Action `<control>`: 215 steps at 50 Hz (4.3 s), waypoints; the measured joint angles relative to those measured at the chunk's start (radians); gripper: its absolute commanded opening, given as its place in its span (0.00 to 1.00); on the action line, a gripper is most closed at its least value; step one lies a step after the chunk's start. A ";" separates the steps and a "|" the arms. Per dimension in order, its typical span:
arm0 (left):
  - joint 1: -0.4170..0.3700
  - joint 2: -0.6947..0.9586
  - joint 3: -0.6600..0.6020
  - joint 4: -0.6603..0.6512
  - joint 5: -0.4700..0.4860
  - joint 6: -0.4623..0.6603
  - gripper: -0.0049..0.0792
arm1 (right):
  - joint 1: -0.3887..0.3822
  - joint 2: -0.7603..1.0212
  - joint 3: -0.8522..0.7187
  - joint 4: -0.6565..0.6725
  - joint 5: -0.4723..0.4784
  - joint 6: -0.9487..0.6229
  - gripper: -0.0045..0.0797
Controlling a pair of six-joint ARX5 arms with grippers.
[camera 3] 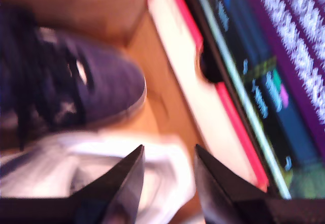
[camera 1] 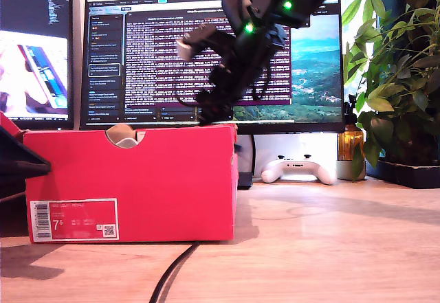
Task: Pack the blue shoes by picking the first shoe and placing it inside the red shoebox, left side, then picking and rotating the second shoe and placing it in the shoebox
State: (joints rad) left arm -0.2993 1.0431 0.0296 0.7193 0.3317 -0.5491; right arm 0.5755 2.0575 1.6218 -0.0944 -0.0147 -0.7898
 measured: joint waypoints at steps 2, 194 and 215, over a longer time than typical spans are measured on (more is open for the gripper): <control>0.000 0.000 0.000 0.000 0.000 0.000 0.03 | 0.008 0.000 0.000 0.000 0.004 0.000 0.38; 0.261 -1.046 0.012 -1.012 -0.288 0.415 0.03 | -0.593 -1.340 -1.043 -0.147 -0.033 0.733 0.05; 0.261 -1.046 0.012 -1.013 -0.288 0.396 0.03 | -0.566 -1.545 -1.122 -0.195 -0.036 0.686 0.05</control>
State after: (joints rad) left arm -0.0383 -0.0032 0.0418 -0.2939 0.0433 -0.1535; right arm 0.0090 0.5129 0.5003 -0.2893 -0.0509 -0.1036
